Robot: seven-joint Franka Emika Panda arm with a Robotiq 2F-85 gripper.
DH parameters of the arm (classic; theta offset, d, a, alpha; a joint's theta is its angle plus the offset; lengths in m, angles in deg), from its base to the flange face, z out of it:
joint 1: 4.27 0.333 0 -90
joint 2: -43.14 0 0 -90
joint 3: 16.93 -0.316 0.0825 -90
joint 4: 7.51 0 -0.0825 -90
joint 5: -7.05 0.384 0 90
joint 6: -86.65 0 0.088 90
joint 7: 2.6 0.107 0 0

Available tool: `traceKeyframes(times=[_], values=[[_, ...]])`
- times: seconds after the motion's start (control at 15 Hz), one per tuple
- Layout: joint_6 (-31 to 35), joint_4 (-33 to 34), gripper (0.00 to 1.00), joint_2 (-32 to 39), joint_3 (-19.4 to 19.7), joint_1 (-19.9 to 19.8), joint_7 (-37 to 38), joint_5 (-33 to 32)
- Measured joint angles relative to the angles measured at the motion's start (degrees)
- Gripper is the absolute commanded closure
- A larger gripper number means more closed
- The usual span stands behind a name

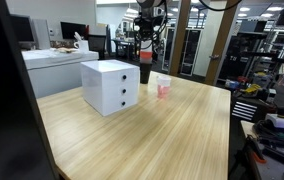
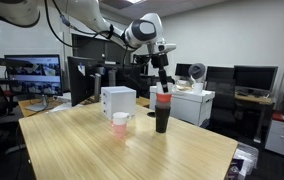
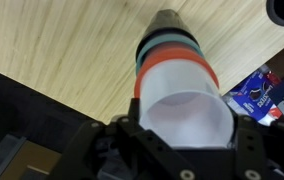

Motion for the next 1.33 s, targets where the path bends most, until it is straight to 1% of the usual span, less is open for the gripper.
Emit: traceKeyframes(times=[0.93,1.07,1.33], values=[[-0.4,2.1,0.53,-0.8,0.3,0.6,-0.1,0.0],[-1.7,3.0,0.53,-0.9,0.3,0.7,-0.4,0.0],[-6.4,5.2,0.53,-1.4,0.2,0.7,-1.8,0.0]])
